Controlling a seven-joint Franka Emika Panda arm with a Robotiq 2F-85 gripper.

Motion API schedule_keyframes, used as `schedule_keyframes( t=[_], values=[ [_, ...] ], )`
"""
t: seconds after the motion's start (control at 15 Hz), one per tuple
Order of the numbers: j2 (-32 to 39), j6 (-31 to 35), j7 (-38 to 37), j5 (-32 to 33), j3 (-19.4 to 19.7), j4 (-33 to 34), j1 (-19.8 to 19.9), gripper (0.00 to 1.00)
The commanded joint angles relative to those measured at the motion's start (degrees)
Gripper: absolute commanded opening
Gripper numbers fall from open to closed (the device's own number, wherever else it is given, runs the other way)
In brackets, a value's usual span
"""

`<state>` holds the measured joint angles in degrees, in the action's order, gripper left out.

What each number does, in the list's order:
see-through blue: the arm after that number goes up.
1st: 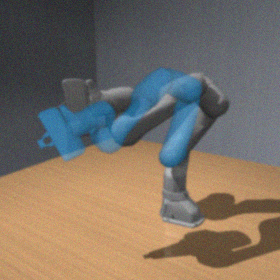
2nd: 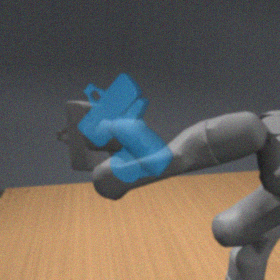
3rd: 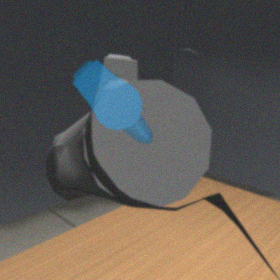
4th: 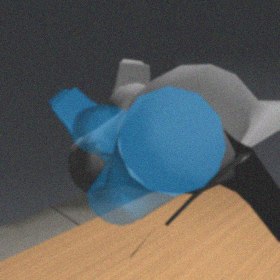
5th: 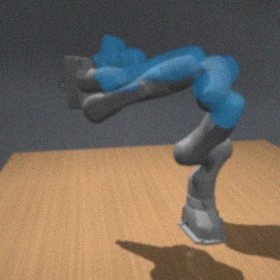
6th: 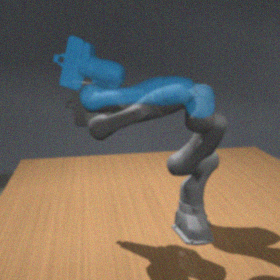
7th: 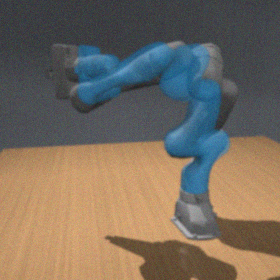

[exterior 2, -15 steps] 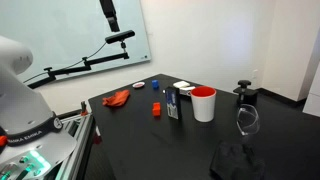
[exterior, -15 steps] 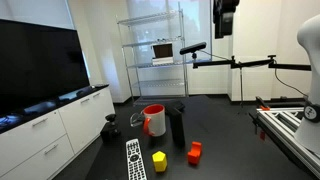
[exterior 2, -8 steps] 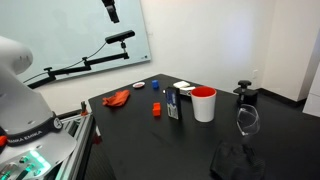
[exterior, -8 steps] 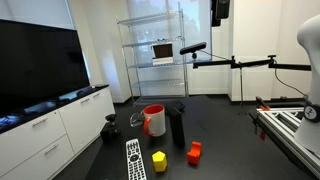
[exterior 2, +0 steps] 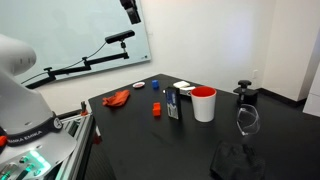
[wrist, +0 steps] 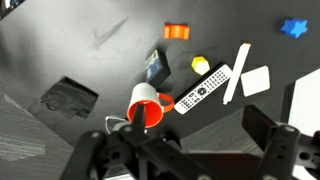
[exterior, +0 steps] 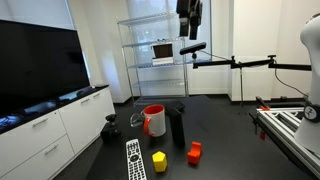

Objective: Place the box on its side.

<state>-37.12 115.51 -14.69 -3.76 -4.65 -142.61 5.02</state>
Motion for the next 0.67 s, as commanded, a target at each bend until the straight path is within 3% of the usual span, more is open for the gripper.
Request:
schedule_keyframes(
  t=[0.0,0.33,0.6],
  values=[
    [10.4,2.6,-5.6,-0.7,1.7,6.9,2.9,1.0],
    [22.0,3.9,-14.4,-1.0,1.9,11.3,2.9,1.0],
    [27.3,4.0,-17.7,-1.2,2.5,13.1,1.8,1.0]
  ],
)
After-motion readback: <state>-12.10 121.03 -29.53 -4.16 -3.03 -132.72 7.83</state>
